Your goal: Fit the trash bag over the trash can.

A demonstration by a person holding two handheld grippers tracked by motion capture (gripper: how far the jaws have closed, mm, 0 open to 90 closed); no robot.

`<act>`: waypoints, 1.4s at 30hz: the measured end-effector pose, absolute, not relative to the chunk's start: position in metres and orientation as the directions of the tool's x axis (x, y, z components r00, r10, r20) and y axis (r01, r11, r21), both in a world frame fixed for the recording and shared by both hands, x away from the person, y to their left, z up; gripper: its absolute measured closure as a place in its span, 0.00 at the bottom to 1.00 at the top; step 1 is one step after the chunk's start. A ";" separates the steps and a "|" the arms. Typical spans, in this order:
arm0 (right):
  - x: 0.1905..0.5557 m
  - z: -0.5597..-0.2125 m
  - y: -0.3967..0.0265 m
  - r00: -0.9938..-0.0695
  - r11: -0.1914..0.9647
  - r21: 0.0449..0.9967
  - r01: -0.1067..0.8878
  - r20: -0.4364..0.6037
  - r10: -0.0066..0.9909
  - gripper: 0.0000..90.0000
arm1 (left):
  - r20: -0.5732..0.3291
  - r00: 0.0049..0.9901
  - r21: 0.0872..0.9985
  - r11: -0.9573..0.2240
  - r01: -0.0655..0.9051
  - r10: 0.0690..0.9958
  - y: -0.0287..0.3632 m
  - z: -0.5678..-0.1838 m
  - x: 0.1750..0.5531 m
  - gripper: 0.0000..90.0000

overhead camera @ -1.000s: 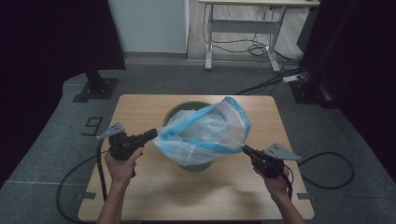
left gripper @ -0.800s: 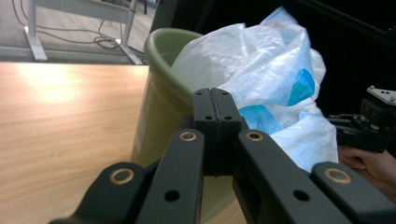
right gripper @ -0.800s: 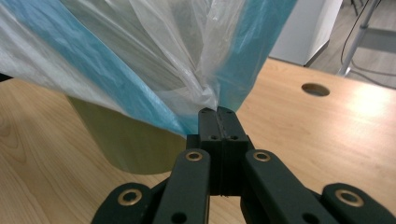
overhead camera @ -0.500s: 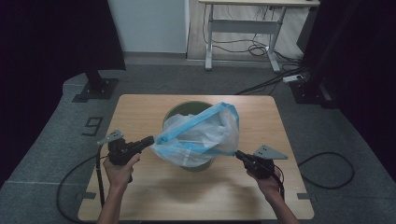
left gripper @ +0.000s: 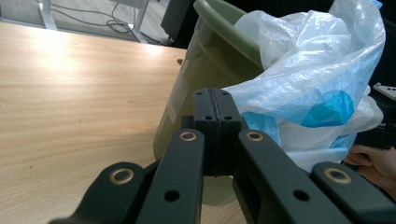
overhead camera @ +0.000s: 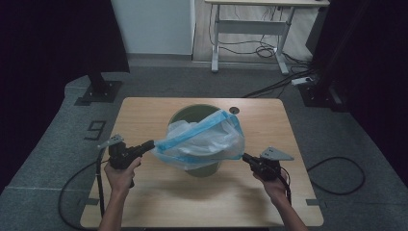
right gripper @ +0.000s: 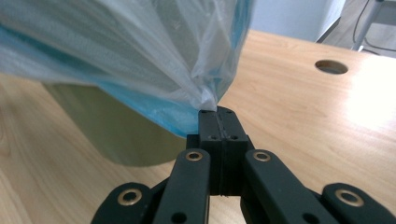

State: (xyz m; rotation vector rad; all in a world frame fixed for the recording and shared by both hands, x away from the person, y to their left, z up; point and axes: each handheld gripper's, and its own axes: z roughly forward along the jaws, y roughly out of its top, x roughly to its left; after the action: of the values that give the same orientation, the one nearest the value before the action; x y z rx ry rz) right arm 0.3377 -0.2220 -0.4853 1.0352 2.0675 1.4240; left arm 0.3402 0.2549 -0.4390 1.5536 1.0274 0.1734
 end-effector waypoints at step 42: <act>0.313 -0.452 -0.264 -0.625 0.208 0.956 0.209 -0.033 0.780 0.67 | -0.259 0.646 0.892 -0.078 0.444 0.718 0.195 -0.377 0.340 0.99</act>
State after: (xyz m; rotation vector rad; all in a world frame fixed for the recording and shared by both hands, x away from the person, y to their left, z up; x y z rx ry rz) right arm 0.3134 -0.2639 -0.4523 0.9145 1.9650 1.4289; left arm 0.3401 0.1945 -0.3768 1.7144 0.9518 0.2965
